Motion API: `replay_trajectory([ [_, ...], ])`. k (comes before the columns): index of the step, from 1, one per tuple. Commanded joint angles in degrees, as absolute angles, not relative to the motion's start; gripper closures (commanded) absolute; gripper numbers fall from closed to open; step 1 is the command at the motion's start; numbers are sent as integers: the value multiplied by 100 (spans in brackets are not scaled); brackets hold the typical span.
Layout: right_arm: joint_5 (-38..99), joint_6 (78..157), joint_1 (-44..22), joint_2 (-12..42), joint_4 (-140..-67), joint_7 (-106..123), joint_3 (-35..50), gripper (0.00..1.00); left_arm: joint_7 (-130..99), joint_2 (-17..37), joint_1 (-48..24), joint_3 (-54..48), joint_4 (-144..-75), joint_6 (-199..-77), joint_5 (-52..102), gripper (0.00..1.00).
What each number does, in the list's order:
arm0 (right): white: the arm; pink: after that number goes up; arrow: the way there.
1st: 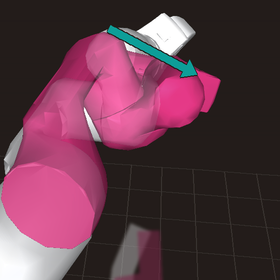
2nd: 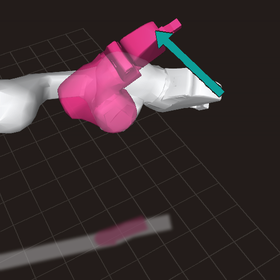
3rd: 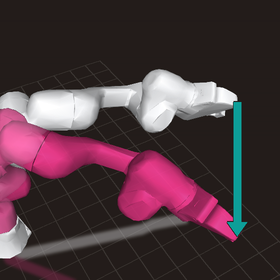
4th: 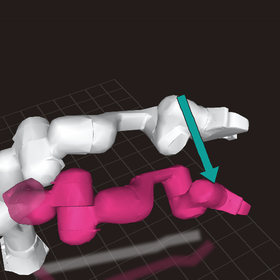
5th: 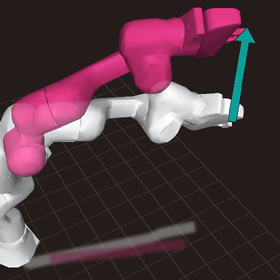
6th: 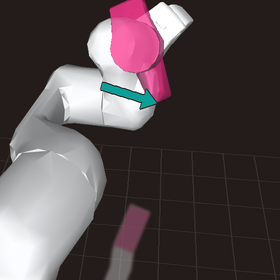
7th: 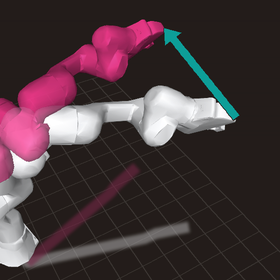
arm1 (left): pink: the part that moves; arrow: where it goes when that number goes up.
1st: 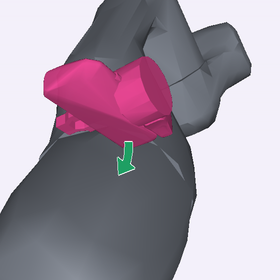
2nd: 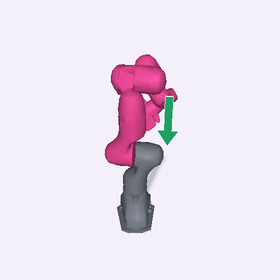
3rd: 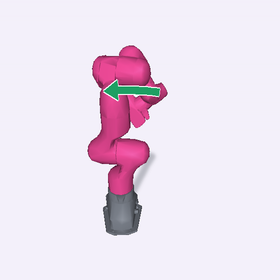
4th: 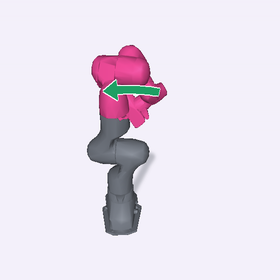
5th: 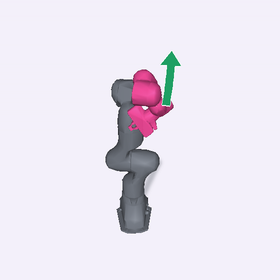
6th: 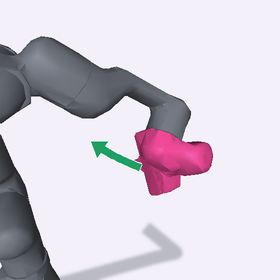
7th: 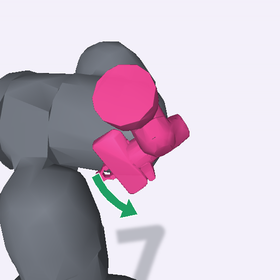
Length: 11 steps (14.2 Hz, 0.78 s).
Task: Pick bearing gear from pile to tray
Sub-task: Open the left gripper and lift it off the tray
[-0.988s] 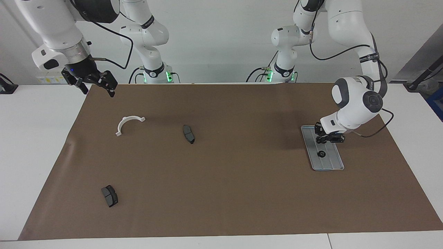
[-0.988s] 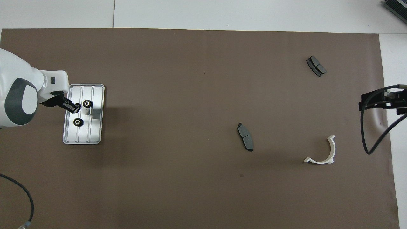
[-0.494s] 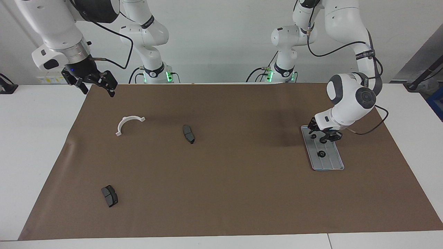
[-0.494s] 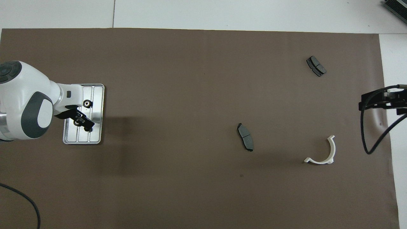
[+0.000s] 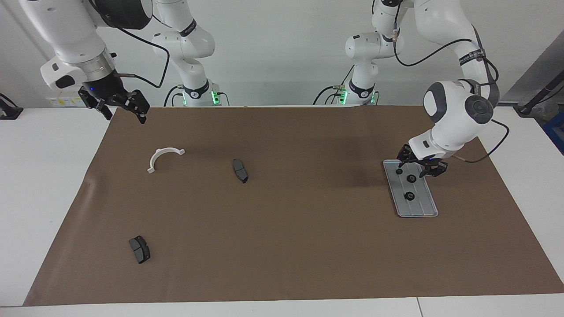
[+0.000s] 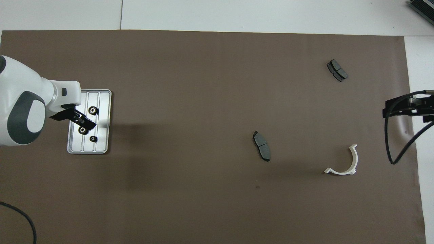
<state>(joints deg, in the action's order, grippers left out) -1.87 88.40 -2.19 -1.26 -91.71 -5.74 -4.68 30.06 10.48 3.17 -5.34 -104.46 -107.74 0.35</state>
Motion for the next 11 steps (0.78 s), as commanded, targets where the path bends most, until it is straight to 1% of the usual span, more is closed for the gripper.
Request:
replay_trajectory([
  [1,-105,8824,-202,-211,-9246,-422,-457,0,2366,1028,211,-492,-9627,-9856,9,22],
  [3,-105,8824,-202,-211,-9246,-422,-457,0,2006,1020,220,-475,-9055,-9345,9,22],
  [4,-105,8816,-202,-211,-9246,-422,-457,0,1812,1002,220,-449,-8879,-9177,9,22],
  [5,-105,8815,-202,-211,-9246,-422,-457,0,1558,941,228,-431,-8799,-9054,9,22],
  [7,-105,8824,-202,-211,-9246,-422,-457,0,1048,591,220,-448,-8807,-9044,9,21],
  [11,-105,8824,-202,-211,-9246,-422,-457,0,432,309,220,-457,-8780,-8983,9,13],
])
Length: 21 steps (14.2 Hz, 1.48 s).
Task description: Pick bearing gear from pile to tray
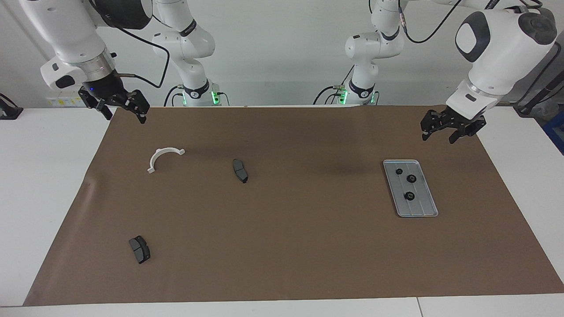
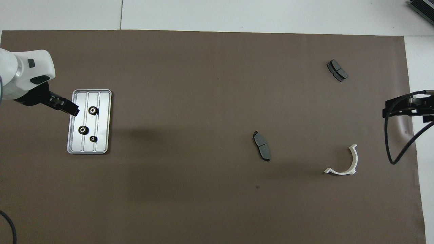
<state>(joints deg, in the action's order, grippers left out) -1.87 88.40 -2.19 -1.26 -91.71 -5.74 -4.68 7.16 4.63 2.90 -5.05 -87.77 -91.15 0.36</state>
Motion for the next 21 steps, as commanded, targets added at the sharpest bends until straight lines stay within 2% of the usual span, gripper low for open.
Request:
replay_trajectory([
  [1,-105,8816,-202,-211,-9246,-422,-457,0,378,212,220,-466,-8772,-8913,9,12],
  [4,-105,8815,-202,-211,-9246,-422,-457,0,360,-17,220,-483,-8841,-8815,9,0],
  [15,-105,8824,-202,-211,-9246,-422,-457,0,360,-272,299,-440,-9333,-8886,0,0],
  [21,-105,8815,-202,-211,-9246,-422,-457,0,369,-290,299,-439,-9352,-8886,-9,0],
])
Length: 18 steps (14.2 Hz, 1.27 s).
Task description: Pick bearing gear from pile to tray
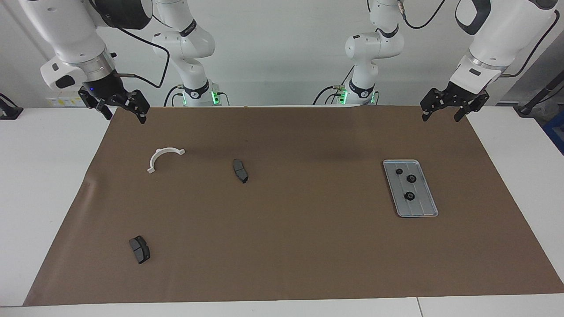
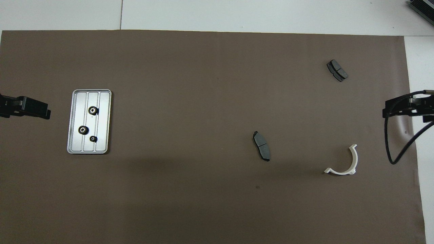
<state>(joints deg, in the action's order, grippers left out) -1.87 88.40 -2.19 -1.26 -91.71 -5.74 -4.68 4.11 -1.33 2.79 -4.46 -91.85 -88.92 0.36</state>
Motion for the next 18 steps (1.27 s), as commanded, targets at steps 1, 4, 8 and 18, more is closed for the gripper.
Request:
replay_trajectory([
  [1,-105,8815,-202,-211,-9246,-422,-457,0,378,-290,308,-431,-9352,-8886,0,0],
  [4,-105,8815,-202,-211,-9246,-422,-457,0,395,-281,290,-431,-9325,-8921,-9,0],
  [8,-105,8815,-202,-211,-9246,-422,-457,0,431,-281,228,-439,-9334,-8930,-9,0],
  [18,-105,8815,-202,-211,-9246,-422,-457,0,343,-290,255,-439,-9352,-8903,-9,0],
])
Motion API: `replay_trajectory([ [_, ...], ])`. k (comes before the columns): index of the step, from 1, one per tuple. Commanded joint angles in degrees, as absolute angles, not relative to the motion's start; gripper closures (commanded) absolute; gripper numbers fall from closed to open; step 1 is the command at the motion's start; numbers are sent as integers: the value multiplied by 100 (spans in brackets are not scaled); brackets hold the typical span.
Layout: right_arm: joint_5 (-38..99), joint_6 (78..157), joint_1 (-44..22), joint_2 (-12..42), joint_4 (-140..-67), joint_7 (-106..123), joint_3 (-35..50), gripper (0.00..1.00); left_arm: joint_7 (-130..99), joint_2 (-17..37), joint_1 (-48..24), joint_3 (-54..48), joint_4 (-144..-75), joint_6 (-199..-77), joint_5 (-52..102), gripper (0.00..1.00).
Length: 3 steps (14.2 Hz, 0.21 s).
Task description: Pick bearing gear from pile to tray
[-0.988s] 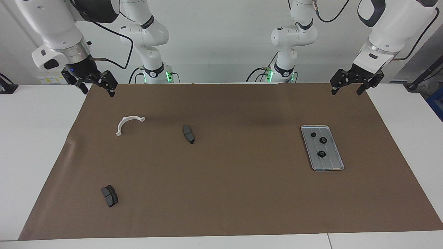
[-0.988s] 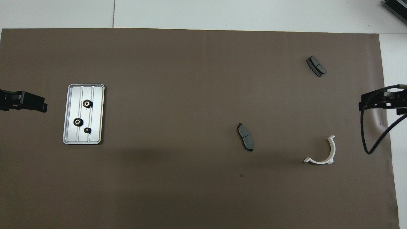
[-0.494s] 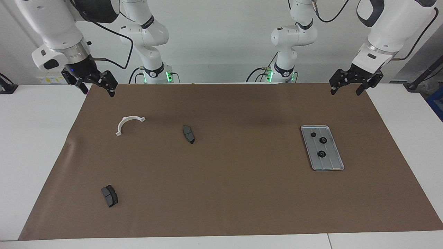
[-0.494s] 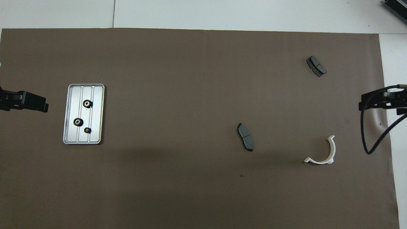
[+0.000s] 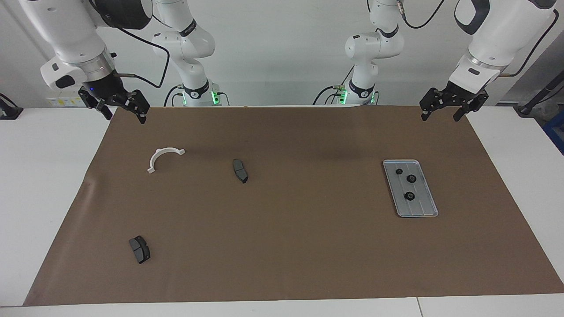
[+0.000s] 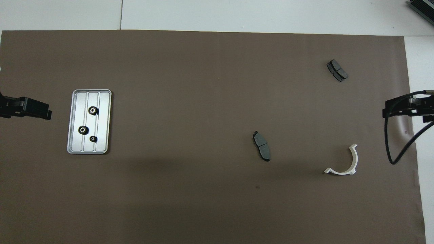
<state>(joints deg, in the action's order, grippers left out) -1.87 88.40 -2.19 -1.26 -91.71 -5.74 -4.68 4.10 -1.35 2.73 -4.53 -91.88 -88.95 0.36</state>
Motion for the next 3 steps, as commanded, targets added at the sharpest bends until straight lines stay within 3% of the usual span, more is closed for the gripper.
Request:
replay_trajectory([
  [1,-105,8815,-202,-211,-9246,-422,-457,0,334,-290,255,-439,-9352,-8895,-9,0],
  [3,-105,8824,-202,-211,-9246,-422,-457,0,334,-299,281,-431,-9360,-8851,-9,0],
])
